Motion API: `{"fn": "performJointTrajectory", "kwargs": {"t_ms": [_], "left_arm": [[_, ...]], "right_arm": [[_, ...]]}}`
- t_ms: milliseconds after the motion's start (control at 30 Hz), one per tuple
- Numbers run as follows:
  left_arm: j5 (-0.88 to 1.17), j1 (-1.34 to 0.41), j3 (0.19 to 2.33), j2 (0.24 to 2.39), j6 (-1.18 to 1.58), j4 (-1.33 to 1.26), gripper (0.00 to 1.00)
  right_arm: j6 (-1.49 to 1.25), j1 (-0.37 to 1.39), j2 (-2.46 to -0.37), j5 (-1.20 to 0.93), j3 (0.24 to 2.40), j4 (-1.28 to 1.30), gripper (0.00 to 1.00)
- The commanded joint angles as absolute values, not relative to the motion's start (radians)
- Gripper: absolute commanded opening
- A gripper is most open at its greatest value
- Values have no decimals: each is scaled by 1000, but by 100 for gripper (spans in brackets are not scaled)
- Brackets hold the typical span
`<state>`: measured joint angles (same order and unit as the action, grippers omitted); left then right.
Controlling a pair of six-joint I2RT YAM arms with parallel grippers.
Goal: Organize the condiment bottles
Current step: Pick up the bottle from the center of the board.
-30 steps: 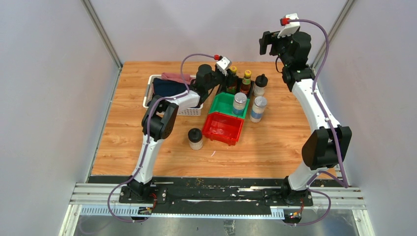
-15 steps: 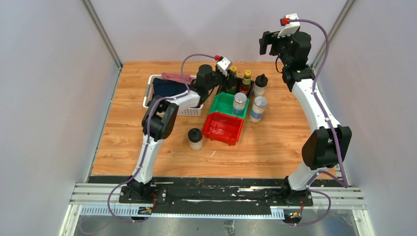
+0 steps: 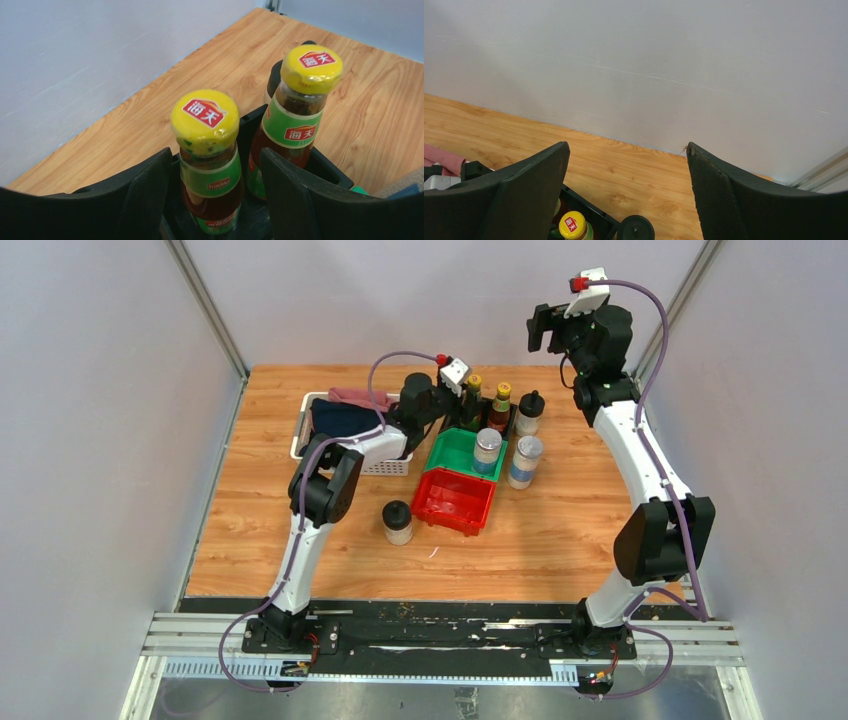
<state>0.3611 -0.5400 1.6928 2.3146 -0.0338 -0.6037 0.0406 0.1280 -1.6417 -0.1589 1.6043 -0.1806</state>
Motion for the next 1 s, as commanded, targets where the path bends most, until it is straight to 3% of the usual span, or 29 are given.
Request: {"fn": "performJointTrajectory", "kwargs": {"t_ms": [0, 400, 700, 733, 767, 967], "left_arm": [[322, -547, 1651, 2254, -20, -605, 72], [142, -548, 1445, 1972, 65, -581, 86], [-69, -560, 1423, 1748, 116, -300, 87], [-86, -561, 1418, 1729, 118, -274, 97], [-102, -563, 1414, 1712, 124, -251, 99], [-150, -564, 1407, 1637, 159, -119, 100]], "right_arm": [[25, 112, -1638, -174, 1599, -203, 90], [31, 114, -1666, -109, 1640, -127, 90], [-76, 119, -1729, 46, 1760, 123, 87], [-78, 121, -1738, 65, 1766, 144, 87], [-79, 123, -1744, 83, 1767, 161, 87], [-99, 125, -1758, 126, 1712, 203, 87]]}}
